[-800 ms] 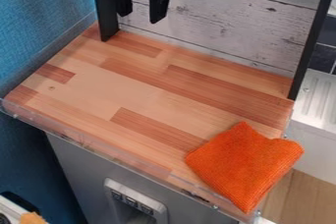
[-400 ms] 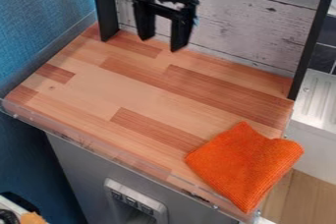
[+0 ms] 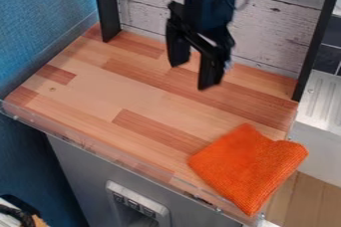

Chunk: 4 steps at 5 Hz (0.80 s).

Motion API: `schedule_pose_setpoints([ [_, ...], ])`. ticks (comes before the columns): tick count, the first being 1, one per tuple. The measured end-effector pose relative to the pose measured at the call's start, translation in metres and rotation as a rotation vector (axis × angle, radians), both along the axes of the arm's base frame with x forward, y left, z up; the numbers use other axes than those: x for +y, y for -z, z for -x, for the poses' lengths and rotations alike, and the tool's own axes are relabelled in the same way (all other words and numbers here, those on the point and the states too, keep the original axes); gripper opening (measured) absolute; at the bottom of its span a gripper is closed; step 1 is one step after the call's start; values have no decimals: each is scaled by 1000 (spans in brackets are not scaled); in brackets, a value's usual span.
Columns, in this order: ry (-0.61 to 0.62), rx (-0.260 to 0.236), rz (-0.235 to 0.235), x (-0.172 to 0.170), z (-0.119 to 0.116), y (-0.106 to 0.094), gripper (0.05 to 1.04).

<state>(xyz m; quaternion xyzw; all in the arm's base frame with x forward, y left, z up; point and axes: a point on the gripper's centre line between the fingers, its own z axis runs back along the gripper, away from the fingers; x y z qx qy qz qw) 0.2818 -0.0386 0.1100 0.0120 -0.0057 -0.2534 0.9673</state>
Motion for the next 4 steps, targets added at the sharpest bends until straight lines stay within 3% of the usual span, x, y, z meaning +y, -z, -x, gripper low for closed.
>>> schedule_pose_setpoints([
  [2,218,-53,5,-39,29,-7,997],
  [3,291,-56,24,-50,35,-13,999],
  [4,351,-29,39,-57,42,-14,998],
])
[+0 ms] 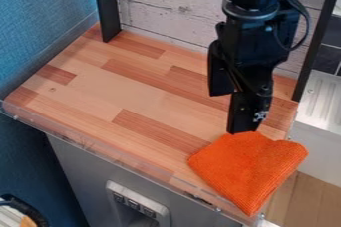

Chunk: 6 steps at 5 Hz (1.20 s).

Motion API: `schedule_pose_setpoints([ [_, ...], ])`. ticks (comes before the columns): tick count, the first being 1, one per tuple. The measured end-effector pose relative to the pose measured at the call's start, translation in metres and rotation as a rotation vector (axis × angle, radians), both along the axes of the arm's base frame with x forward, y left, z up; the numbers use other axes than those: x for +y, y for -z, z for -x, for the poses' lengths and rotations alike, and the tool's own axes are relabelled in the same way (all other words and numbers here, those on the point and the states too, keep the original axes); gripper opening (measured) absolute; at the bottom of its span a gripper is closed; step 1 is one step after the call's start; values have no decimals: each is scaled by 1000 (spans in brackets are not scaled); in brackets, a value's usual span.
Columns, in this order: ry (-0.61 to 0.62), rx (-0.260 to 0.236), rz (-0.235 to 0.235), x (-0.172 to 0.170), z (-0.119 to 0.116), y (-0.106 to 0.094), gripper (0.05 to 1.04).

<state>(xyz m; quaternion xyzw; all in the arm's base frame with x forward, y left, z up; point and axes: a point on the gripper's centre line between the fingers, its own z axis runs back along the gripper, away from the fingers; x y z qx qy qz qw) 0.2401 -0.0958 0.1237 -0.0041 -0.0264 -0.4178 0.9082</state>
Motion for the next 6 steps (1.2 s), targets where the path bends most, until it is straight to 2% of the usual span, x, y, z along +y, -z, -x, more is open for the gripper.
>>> schedule_pose_setpoints([
  [1,36,3,31,-7,-2,-9,998],
  [3,84,64,50,-14,-15,-13,998],
  [5,84,129,29,-14,-20,-11,997],
  [6,74,152,-3,-12,-23,-10,999],
])
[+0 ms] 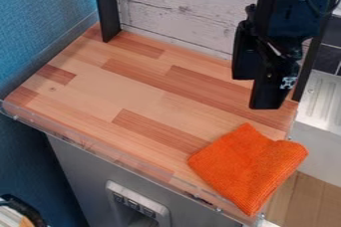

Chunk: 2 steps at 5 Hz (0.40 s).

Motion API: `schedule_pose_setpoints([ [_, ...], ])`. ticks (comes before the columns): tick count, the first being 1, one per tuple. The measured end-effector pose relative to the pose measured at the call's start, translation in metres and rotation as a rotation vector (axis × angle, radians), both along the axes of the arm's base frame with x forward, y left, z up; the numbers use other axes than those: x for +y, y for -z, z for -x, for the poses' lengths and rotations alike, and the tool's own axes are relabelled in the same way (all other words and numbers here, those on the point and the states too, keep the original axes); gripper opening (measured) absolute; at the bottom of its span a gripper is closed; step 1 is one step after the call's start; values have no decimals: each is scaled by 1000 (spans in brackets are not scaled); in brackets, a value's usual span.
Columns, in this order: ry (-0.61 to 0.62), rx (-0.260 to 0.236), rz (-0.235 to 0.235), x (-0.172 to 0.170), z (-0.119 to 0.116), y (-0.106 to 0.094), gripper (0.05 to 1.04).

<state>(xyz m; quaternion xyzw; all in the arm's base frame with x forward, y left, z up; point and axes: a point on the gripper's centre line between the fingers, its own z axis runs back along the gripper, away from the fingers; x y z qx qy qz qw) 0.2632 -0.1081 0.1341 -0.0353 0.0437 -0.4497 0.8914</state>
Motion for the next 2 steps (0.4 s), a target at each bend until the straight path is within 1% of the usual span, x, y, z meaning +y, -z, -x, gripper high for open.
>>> schedule_pose_setpoints([
  [1,-3,11,-47,0,-1,6,999],
  [2,-7,-9,-92,0,-1,6,999],
])
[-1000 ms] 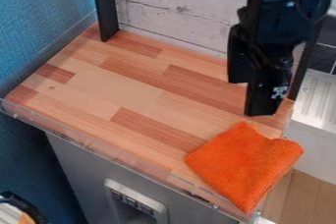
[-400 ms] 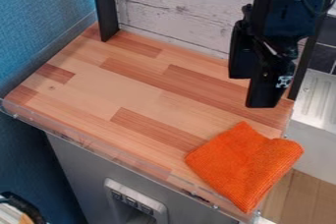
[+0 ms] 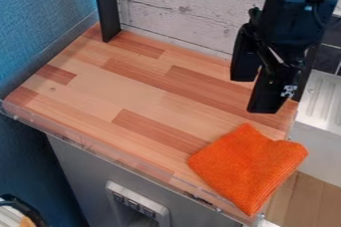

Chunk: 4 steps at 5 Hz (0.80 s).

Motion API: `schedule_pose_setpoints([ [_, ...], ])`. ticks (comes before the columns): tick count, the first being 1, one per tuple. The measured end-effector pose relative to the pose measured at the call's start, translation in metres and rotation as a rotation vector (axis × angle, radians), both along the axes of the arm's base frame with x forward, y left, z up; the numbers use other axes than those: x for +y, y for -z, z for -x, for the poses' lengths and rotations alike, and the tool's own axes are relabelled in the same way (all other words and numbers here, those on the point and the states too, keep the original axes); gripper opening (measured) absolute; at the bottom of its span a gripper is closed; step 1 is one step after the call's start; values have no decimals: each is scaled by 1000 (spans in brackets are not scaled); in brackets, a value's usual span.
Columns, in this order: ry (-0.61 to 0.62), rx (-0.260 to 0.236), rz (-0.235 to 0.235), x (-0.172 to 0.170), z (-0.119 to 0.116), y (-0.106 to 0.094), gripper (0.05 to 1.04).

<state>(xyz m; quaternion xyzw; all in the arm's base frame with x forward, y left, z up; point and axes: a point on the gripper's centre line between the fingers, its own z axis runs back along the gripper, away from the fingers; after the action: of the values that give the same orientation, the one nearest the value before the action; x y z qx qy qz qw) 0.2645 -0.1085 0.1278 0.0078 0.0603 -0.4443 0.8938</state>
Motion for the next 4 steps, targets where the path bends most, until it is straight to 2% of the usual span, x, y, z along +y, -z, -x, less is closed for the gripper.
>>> schedule_pose_setpoints([
  [2,1,-48,-95,-1,4,9,995],
  [4,-6,-180,-96,0,9,5,999],
])
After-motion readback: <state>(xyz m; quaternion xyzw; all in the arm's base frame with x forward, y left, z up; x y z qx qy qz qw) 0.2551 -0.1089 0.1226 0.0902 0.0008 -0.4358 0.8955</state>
